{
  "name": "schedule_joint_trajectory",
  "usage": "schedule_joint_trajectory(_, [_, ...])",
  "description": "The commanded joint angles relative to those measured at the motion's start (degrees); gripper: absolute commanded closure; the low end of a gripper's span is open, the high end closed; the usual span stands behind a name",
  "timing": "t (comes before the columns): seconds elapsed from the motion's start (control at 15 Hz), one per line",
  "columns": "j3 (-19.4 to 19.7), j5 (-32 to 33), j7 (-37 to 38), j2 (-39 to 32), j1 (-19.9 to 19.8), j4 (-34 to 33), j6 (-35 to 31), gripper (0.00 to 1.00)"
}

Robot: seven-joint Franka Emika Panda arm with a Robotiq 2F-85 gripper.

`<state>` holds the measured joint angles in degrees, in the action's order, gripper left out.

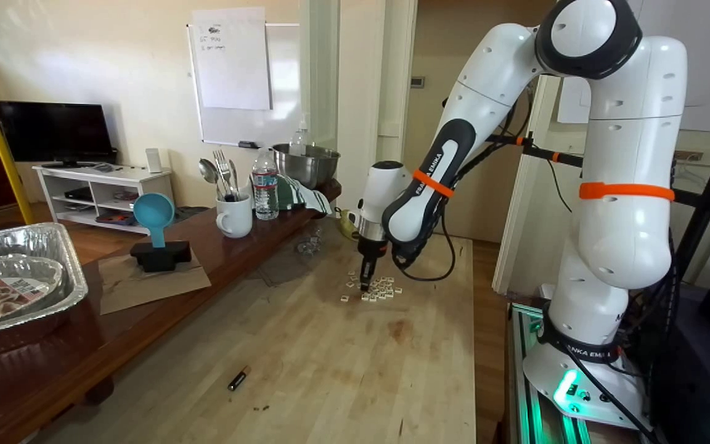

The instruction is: Create the word 'Part'.

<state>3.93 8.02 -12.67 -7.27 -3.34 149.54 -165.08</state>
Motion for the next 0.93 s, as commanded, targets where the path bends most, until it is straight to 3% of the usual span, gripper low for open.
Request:
schedule_joint_trajectory(0.0, [0.52, 1.46, 0.43, -0.18, -0.44, 1.18, -1.11, 1.00])
schedule_joint_trajectory(0.87, [-1.41, 0.27, -4.98, -5.64, -1.63, -0.31, -8.56, 1.00])
